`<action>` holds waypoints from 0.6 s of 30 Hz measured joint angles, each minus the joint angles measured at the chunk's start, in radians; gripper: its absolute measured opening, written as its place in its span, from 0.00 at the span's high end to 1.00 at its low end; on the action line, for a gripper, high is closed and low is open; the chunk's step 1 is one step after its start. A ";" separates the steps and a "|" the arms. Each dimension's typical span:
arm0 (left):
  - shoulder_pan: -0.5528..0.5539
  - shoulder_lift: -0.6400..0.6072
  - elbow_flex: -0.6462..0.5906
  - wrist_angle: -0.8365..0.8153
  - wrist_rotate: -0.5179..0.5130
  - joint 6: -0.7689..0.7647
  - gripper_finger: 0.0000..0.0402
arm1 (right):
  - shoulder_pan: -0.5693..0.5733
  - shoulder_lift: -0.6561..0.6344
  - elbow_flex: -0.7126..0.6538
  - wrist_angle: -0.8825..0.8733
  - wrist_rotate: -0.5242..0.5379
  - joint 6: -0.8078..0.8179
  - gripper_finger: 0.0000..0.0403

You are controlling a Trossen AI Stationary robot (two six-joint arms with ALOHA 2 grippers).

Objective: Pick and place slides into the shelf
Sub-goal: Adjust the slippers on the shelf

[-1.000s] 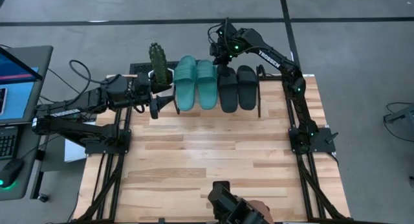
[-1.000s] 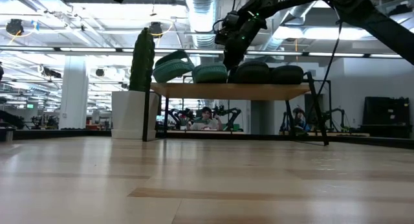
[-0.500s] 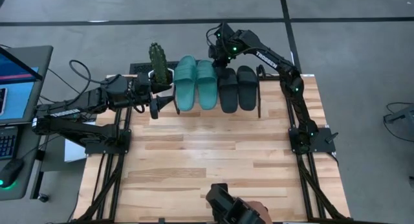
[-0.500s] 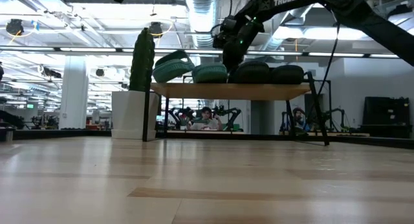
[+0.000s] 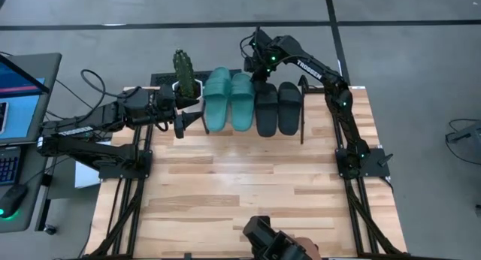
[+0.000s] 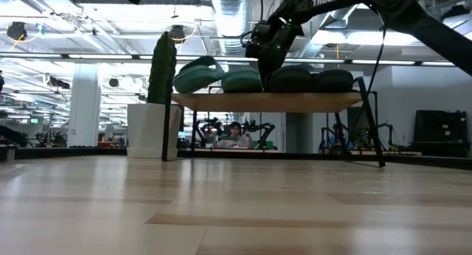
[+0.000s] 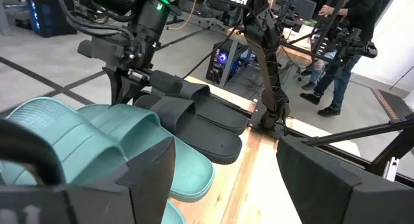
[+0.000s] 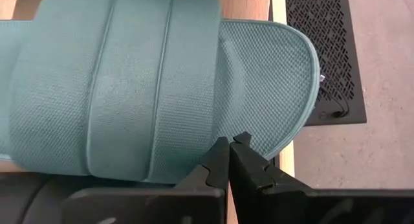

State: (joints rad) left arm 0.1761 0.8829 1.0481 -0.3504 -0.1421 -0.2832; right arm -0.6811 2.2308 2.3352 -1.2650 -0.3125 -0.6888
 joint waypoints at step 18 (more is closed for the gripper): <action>0.000 0.000 0.000 -0.001 -0.022 0.001 0.36 | 0.014 -0.123 -0.001 -0.033 -0.043 0.000 1.00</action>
State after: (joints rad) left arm 0.1764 0.8830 1.0481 -0.3511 -0.1638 -0.2821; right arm -0.6669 2.1080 2.3344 -1.2977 -0.3553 -0.6888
